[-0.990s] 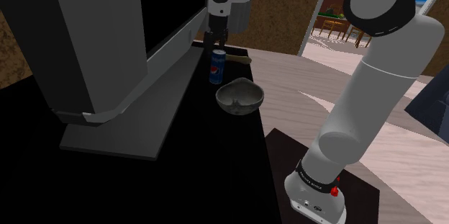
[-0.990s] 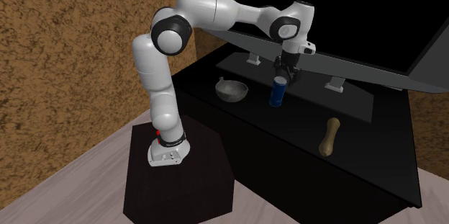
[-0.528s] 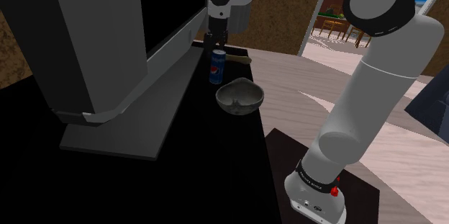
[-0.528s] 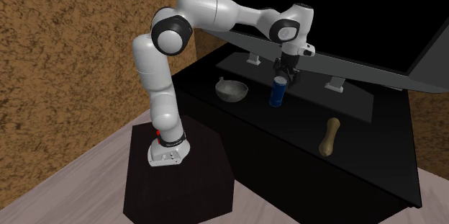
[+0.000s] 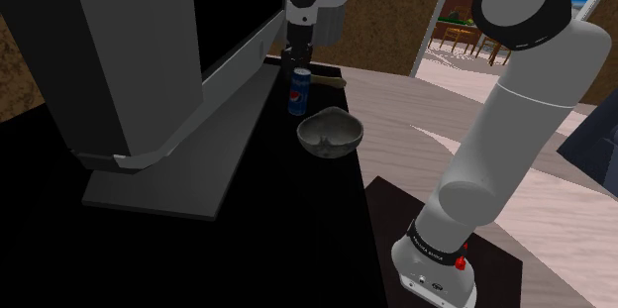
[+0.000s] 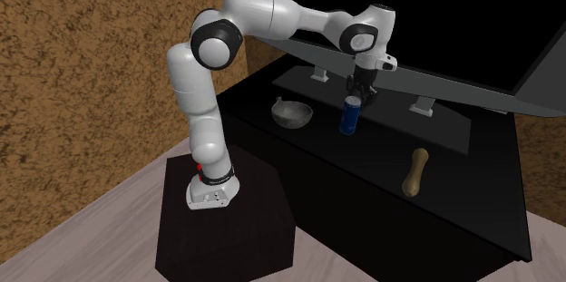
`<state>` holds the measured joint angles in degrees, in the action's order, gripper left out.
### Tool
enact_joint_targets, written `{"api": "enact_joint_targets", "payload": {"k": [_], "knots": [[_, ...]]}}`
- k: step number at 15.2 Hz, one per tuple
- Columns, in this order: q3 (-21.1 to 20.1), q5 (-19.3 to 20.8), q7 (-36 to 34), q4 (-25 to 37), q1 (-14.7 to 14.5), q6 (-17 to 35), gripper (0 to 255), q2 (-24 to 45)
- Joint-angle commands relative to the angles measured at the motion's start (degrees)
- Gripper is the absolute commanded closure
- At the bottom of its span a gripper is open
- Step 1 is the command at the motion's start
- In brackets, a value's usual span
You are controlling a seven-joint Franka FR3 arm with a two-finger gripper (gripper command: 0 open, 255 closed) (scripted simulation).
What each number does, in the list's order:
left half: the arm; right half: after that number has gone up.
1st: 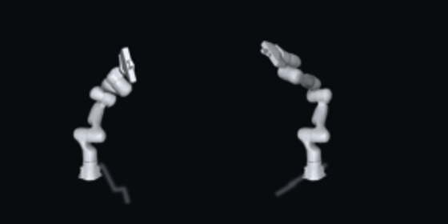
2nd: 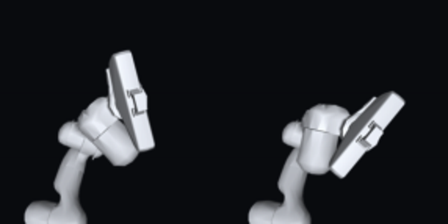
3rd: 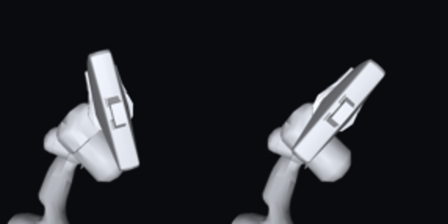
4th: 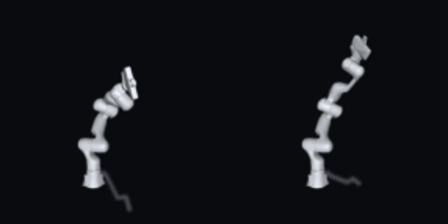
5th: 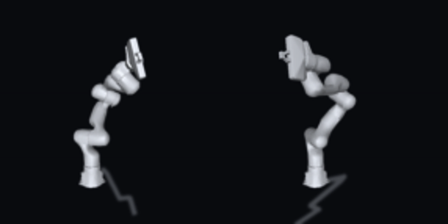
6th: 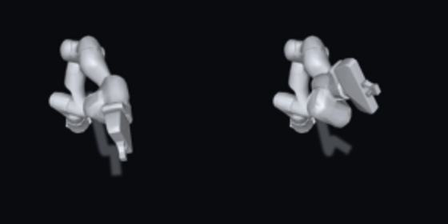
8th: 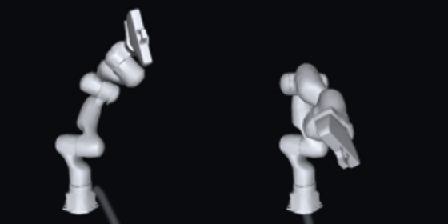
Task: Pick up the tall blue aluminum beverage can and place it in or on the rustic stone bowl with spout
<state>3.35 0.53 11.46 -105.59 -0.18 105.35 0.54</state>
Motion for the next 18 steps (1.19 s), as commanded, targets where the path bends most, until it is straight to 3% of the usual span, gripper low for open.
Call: {"api": "enact_joint_targets", "payload": {"k": [1,18], "knots": [[0.0,0.0,0.0,0.0,0.0,0.0,255,0.0],[0.0,0.0,0.1,12.1,0.0,-11.7,255,0.5]]}}
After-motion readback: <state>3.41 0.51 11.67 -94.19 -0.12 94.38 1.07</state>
